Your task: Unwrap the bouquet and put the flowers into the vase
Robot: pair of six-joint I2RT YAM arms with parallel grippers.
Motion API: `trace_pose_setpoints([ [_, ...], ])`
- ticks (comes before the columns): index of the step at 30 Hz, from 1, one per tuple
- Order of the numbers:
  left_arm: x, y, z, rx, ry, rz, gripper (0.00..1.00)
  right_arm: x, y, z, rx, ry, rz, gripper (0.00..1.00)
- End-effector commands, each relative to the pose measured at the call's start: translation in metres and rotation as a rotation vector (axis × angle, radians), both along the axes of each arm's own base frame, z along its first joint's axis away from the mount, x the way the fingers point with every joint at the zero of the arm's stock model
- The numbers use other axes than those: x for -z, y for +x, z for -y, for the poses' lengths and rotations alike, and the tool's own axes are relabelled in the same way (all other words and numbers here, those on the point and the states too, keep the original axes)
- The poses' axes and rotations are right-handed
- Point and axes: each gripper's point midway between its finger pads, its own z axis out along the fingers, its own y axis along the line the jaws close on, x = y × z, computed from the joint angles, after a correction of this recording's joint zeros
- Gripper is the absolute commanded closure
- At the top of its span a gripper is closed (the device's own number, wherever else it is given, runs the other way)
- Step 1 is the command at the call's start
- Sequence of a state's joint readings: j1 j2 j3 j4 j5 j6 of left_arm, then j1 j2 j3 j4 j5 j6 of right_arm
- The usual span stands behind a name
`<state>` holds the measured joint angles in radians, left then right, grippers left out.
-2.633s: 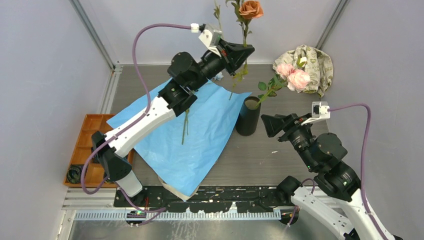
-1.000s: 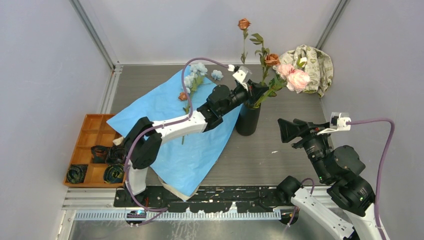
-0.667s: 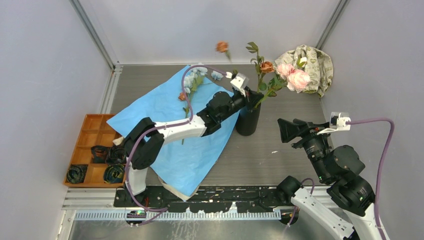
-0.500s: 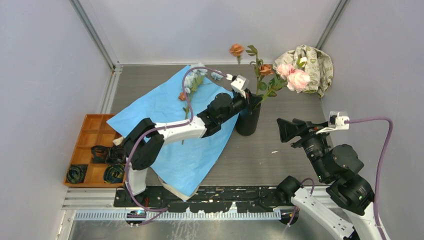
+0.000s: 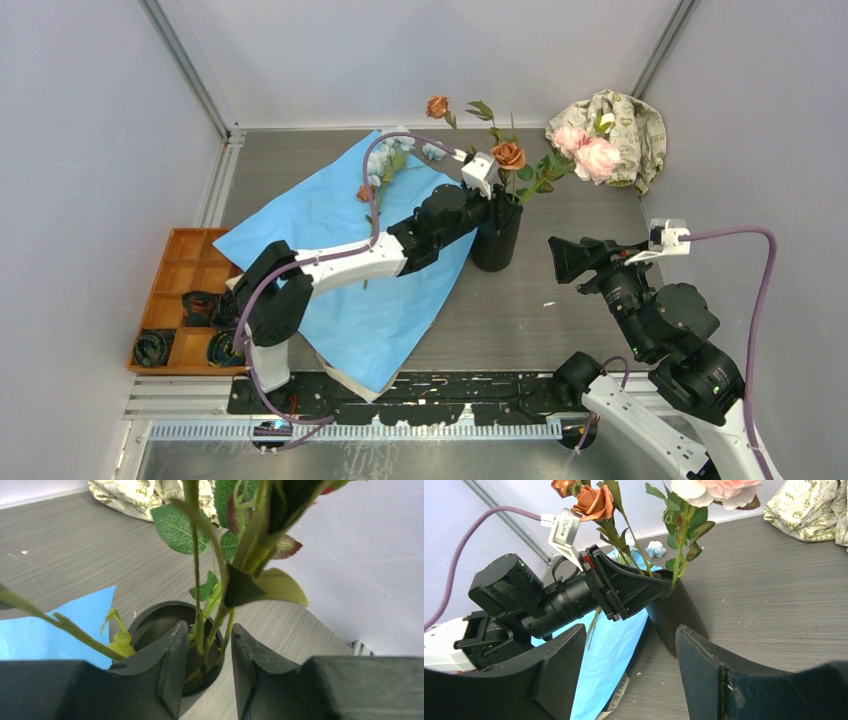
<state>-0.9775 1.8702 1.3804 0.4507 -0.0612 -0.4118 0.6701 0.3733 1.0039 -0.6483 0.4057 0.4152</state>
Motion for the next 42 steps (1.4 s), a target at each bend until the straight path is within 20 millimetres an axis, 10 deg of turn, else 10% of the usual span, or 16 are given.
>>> trace_pose_setpoints([
  [1, -0.043, -0.016, -0.009, 0.010, -0.035, 0.043, 0.59, -0.005, 0.003, -0.004, -0.009, 0.004, 0.011, 0.29],
  [15, -0.071, -0.040, -0.066, -0.065, 0.041, 0.080, 0.45, -0.009, 0.008, -0.010, -0.020, -0.008, 0.009, 0.27],
  [25, -0.080, -0.035, -0.219, -0.582, 0.164, 0.039, 0.45, -0.060, 0.017, -0.061, -0.221, 0.013, 0.048, 0.26],
  [32, -0.038, -0.006, -0.279, -0.792, 0.362, -0.144, 0.43, -0.106, 0.032, -0.125, -0.446, 0.018, 0.040, 0.21],
  [42, 0.074, 0.056, -0.306, -0.759, 0.315, -0.568, 0.52, -0.075, 0.027, -0.221, -0.457, -0.378, -0.057, 0.20],
])
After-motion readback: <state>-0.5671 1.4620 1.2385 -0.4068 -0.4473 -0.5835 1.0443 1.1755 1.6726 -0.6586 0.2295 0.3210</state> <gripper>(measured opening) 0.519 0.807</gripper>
